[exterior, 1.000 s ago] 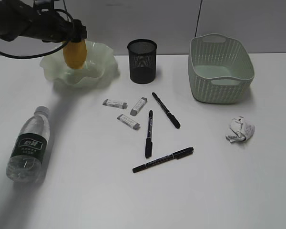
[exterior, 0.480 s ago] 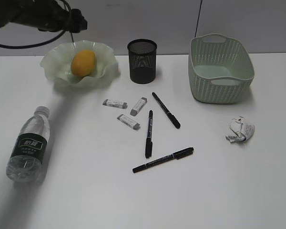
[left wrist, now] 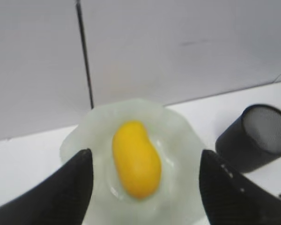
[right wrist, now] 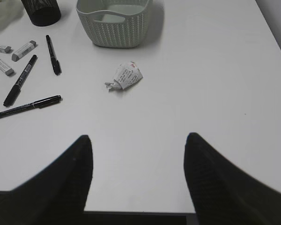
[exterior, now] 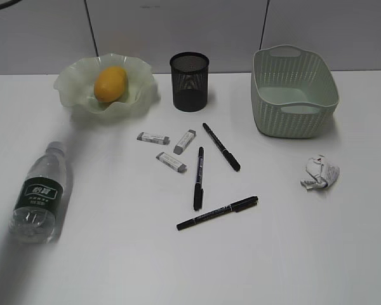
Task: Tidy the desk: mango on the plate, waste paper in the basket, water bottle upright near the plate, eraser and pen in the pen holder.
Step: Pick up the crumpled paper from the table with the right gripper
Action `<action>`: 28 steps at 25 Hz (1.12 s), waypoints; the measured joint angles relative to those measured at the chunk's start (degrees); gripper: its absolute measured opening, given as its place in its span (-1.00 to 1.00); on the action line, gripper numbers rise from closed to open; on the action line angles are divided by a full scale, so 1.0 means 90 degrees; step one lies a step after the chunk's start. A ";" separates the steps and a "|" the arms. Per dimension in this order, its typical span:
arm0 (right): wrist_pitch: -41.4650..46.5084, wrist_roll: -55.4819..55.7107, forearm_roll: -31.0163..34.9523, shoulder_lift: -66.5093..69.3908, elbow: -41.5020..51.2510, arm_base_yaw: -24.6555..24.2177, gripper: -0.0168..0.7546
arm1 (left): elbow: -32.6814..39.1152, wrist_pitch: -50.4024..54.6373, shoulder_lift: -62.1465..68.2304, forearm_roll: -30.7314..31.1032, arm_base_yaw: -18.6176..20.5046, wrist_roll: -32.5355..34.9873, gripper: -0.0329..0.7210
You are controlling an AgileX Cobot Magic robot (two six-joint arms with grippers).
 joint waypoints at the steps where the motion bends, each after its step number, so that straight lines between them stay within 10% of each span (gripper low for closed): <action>1: 0.0000 0.0000 0.0000 0.0000 0.0000 0.0000 0.32 | 0.0000 0.0286 -0.0082 0.0369 0.0065 -0.0282 0.50; 11: 0.0000 0.0000 0.0000 0.0000 0.0000 0.0000 0.32 | -0.0013 0.3561 -0.0601 0.3238 0.0321 -0.1674 0.50; 28: 0.0123 0.0357 0.0066 0.1211 -0.0471 0.0000 0.32 | 0.1567 0.3950 -0.3026 0.3167 0.0348 -0.1855 0.48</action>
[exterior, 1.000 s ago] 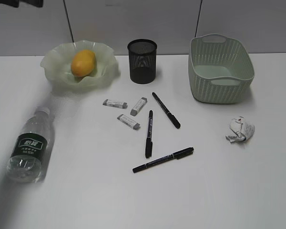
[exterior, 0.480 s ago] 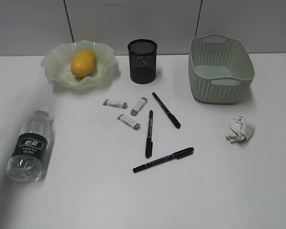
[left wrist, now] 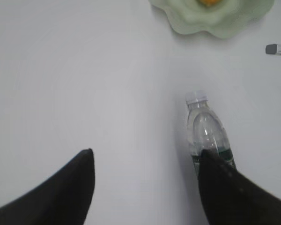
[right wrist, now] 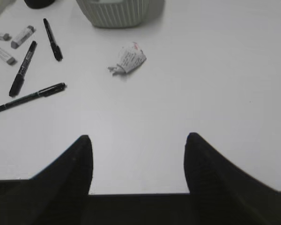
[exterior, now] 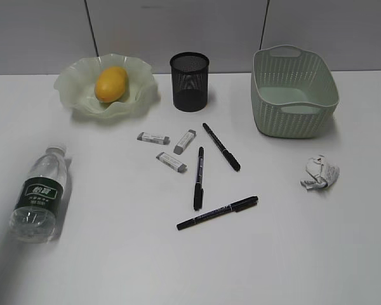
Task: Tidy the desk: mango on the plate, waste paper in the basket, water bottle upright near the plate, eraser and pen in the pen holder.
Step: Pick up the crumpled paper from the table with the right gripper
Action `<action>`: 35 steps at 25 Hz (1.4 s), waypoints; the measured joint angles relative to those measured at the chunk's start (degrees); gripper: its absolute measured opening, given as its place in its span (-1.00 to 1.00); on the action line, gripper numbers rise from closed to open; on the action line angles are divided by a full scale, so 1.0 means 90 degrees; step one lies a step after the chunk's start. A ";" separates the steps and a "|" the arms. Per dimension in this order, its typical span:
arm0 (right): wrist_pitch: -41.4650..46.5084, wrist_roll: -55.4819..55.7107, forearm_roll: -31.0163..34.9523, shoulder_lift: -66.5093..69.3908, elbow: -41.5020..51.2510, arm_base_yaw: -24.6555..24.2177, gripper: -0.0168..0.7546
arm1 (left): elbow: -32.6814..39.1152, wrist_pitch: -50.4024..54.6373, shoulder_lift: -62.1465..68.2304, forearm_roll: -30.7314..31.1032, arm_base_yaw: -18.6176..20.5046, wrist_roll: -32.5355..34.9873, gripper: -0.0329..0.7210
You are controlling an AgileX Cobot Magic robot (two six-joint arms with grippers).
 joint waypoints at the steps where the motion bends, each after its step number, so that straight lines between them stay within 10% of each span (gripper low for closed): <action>1: 0.0044 0.0007 0.0030 0.0328 -0.0111 0.0000 0.32 | 0.0161 0.0000 -0.0213 0.0000 0.0000 0.0000 0.48; 35: -0.0399 -0.0018 0.0644 0.7722 -0.2800 0.0231 0.32 | 0.5454 -0.0468 -0.8399 -0.0235 0.0000 -0.0458 0.46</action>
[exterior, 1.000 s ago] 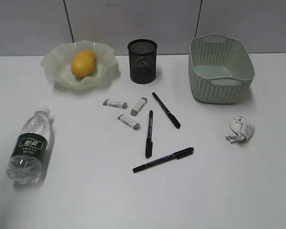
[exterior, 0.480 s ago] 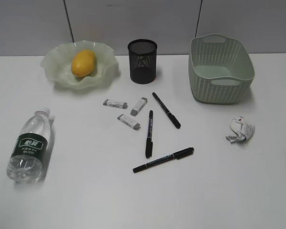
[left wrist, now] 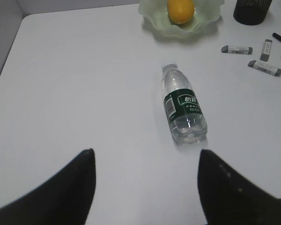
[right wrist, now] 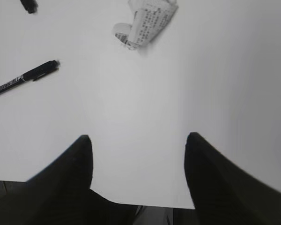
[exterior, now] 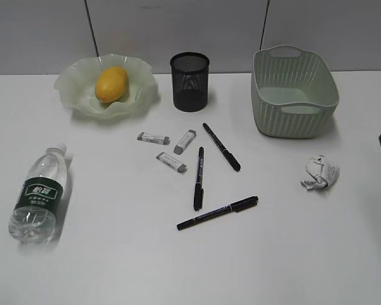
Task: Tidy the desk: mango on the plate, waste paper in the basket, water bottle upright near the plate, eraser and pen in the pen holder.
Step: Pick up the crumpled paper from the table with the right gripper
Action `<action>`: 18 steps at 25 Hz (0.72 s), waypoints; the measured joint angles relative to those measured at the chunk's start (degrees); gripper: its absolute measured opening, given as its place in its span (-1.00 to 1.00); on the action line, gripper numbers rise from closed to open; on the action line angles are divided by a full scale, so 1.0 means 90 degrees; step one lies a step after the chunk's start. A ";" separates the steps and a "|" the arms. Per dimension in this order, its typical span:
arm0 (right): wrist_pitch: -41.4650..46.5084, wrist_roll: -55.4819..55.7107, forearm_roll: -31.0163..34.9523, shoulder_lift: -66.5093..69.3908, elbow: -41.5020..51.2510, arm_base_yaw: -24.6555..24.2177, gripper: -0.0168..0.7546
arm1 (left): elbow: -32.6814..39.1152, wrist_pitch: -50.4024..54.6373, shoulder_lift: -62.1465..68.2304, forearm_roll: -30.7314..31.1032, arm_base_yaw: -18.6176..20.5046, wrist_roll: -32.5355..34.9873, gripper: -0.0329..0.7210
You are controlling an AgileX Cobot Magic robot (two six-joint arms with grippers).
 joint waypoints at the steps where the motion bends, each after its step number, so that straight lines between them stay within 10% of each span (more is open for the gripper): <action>1: -0.0088 0.0000 0.0000 0.0079 -0.0006 0.0130 0.32 | 0.0114 0.0000 -0.0148 -0.0013 0.0000 0.0000 0.46; 18: -0.1150 0.1224 -0.1092 0.1799 -0.0412 0.0982 0.32 | 0.0752 -0.0489 -0.0866 -0.0053 0.0000 -0.0028 0.46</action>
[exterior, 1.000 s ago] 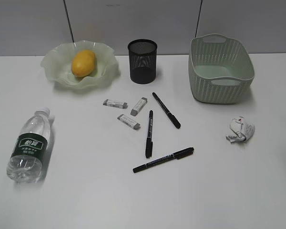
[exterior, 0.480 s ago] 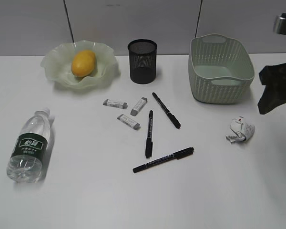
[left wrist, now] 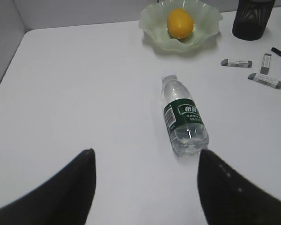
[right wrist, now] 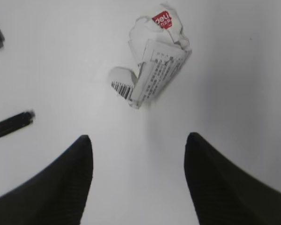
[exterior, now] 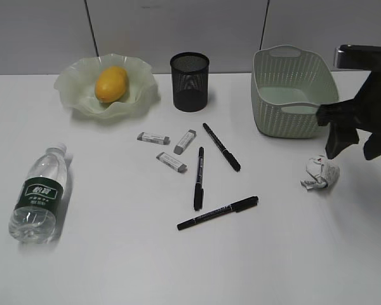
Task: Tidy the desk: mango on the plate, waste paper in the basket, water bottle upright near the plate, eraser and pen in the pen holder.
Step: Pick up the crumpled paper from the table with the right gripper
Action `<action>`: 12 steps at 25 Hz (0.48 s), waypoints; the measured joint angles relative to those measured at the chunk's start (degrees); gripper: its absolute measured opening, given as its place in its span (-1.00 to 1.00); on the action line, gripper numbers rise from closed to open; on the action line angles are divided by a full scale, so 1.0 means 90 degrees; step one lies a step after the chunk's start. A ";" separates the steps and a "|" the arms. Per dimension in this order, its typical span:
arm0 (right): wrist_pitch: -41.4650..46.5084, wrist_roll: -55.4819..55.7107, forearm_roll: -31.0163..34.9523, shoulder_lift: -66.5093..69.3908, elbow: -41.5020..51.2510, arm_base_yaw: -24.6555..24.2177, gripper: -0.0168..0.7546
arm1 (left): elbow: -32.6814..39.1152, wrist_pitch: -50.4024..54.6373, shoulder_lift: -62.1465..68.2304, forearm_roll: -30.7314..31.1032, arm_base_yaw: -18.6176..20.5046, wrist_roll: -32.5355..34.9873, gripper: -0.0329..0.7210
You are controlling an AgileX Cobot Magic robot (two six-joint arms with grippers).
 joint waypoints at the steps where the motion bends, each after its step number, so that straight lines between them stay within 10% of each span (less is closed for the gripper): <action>1: -0.0134 0.0040 -0.0018 0.0096 0.0000 0.0000 0.32 | 0.0031 0.0006 0.0000 0.0000 0.0000 0.0000 0.46; 12: -0.0934 0.0802 -0.0707 0.1053 -0.0032 0.0000 0.25 | 0.0048 0.0014 -0.0004 0.0000 0.0000 0.0000 0.45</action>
